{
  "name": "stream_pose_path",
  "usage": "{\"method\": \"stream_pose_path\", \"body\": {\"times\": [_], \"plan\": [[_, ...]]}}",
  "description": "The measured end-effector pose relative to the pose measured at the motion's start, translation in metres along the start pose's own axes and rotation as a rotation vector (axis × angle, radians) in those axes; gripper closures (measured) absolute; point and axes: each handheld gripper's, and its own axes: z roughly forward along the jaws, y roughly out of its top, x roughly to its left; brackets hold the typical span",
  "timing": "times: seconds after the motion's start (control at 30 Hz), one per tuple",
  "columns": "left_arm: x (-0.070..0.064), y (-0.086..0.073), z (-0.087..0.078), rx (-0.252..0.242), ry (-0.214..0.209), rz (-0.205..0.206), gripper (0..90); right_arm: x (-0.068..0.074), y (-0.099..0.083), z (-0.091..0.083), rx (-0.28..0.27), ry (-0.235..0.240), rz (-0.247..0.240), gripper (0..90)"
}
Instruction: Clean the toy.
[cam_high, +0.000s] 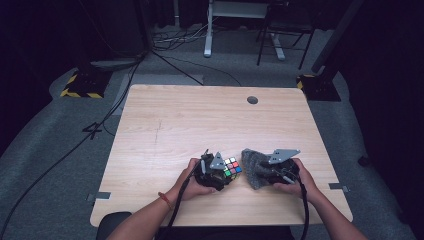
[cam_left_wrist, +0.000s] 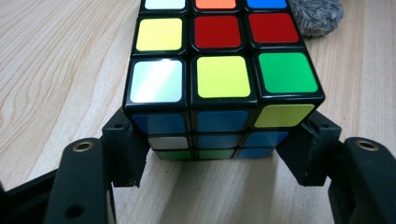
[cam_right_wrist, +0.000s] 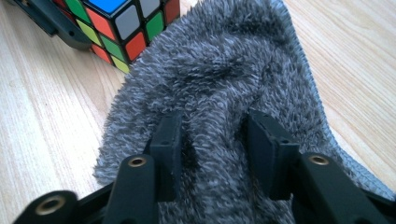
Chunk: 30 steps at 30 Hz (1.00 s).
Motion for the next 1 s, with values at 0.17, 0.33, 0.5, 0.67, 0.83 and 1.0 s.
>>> {"method": "stream_pose_path", "body": {"times": [0.17,0.33,0.5,0.67,0.83,1.0], "plan": [[-0.001,0.000,-0.001,0.002,-0.009,0.015,33.6,0.001,-0.001,0.001,0.001,0.010,-0.007,66.0],[0.001,-0.001,-0.002,0.003,-0.035,0.024,33.7,0.001,0.000,0.001,0.005,0.022,-0.015,66.6],[0.001,-0.003,-0.003,0.006,-0.079,0.033,33.7,0.002,0.000,-0.001,-0.008,0.025,-0.016,58.4],[0.000,-0.003,-0.004,0.008,-0.115,0.050,33.7,0.009,0.005,-0.011,-0.105,0.031,-0.036,50.5],[-0.002,-0.003,-0.003,0.008,-0.128,0.063,33.8,0.027,0.014,-0.014,-0.160,0.068,-0.113,58.2],[-0.004,-0.002,-0.003,0.009,-0.140,0.067,33.8,0.037,0.016,0.000,-0.117,0.120,-0.134,57.9]]}}
